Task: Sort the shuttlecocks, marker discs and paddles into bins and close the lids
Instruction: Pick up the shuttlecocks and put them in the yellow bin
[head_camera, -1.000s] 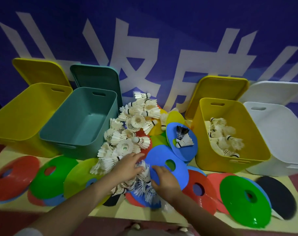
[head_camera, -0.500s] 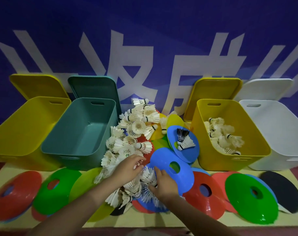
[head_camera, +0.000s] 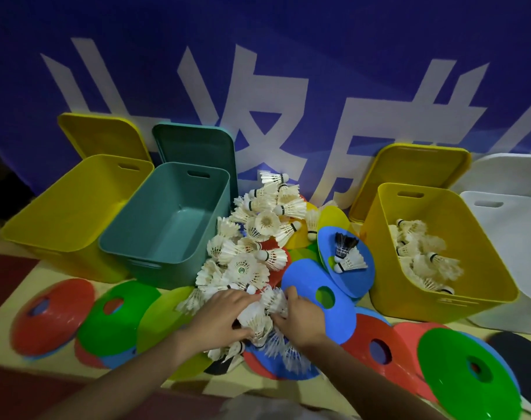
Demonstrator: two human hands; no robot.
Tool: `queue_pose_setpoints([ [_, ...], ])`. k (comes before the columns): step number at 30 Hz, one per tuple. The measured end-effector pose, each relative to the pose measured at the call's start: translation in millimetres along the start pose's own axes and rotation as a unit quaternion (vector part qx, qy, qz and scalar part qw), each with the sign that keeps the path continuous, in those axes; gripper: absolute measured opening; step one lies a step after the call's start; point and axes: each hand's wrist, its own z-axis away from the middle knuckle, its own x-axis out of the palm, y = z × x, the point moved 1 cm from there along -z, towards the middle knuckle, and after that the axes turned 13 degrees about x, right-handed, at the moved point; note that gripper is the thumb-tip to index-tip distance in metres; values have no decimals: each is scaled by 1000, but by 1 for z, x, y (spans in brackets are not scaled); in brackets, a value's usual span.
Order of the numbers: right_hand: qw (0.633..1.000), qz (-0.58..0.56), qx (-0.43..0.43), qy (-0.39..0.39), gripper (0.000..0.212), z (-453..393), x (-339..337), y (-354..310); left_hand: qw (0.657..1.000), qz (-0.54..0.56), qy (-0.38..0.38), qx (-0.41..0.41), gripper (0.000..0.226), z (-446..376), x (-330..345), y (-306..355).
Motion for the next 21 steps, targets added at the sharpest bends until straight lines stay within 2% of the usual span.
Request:
queue_pose_setpoints([
  [11, 996, 21, -85, 10, 66, -14, -22, 13, 1000, 7, -18, 2, 72, -18, 1, -6],
  [15, 998, -6, -68, 4, 69, -18, -34, 19, 993, 118, 17, -21, 63, -18, -8, -11],
  [21, 993, -107, -36, -26, 66, -24, -44, 27, 953, 266, 129, -71, 41, -15, -22, -20],
])
